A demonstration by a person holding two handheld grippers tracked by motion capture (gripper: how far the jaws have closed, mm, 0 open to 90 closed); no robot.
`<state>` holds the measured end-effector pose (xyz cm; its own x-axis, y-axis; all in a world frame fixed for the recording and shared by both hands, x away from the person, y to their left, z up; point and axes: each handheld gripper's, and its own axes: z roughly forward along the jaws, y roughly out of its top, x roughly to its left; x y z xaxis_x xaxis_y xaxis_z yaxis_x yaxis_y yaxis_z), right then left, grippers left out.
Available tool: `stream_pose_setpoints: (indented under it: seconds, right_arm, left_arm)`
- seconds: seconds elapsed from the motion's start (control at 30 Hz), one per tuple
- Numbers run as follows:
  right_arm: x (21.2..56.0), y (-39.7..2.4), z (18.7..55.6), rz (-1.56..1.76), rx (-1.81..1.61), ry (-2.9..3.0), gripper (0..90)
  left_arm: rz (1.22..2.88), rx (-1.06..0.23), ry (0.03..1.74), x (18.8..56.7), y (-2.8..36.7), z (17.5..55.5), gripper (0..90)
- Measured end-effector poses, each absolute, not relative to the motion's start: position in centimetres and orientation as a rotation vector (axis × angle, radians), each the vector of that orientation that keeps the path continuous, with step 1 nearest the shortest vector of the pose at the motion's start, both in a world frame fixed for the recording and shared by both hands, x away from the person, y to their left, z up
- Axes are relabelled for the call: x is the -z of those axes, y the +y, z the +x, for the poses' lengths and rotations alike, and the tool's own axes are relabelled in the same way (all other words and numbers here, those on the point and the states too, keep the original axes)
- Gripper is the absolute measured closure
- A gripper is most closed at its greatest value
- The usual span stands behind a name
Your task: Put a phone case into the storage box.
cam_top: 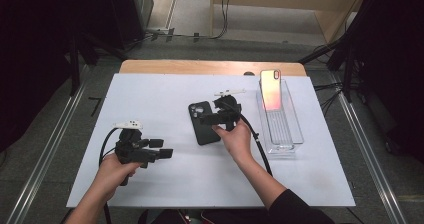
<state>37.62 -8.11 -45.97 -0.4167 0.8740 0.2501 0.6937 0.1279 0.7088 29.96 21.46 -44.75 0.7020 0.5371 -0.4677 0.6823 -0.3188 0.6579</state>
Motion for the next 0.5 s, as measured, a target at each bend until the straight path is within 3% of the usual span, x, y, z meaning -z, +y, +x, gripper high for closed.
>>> stream_pose_setpoints:
  seconds: [0.5]
  right_arm:
    - [46.3,-5.8,38.4,1.519,-1.148,2.176,0.0]
  left_arm:
    - [1.999,0.197,0.933,44.7,21.6,29.9,28.7]
